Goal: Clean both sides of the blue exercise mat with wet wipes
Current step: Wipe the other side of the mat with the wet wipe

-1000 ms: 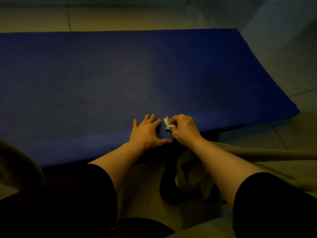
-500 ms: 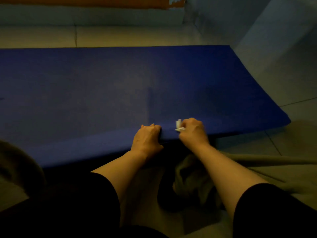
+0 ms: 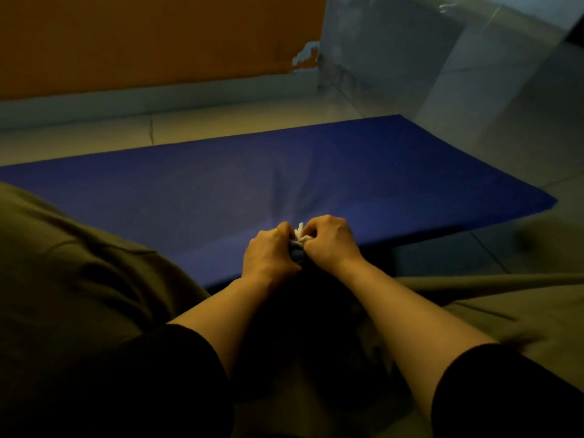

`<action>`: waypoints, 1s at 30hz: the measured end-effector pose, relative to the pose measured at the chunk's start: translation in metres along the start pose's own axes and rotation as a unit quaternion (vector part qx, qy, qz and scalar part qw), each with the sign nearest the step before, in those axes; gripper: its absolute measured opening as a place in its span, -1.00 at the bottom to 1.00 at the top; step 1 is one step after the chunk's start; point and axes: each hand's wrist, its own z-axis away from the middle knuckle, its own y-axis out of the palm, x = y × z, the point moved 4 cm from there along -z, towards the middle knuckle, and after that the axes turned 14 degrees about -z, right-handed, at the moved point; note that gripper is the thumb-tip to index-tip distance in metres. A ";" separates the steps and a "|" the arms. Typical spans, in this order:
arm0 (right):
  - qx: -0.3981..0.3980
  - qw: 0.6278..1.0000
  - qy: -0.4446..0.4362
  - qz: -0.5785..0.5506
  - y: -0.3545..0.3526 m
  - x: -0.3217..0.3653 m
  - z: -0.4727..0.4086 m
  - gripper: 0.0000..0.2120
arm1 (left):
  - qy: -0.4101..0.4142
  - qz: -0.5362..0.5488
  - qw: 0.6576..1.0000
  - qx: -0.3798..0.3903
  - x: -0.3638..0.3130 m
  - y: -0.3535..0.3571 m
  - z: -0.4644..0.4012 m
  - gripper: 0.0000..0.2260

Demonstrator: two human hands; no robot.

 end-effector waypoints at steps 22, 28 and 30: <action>0.035 0.999 0.009 0.010 0.042 -0.128 -0.013 -0.89 | 0.072 -0.237 0.933 0.262 -0.030 0.093 -0.098 -0.01; -0.039 0.991 0.119 0.055 -0.007 -0.175 -0.049 -0.93 | 0.079 -0.263 0.896 0.348 -0.017 0.089 -0.119 0.09; -0.004 0.989 0.119 0.083 0.001 -0.160 -0.050 -0.95 | 0.142 -0.310 0.871 0.354 -0.017 0.075 -0.136 0.00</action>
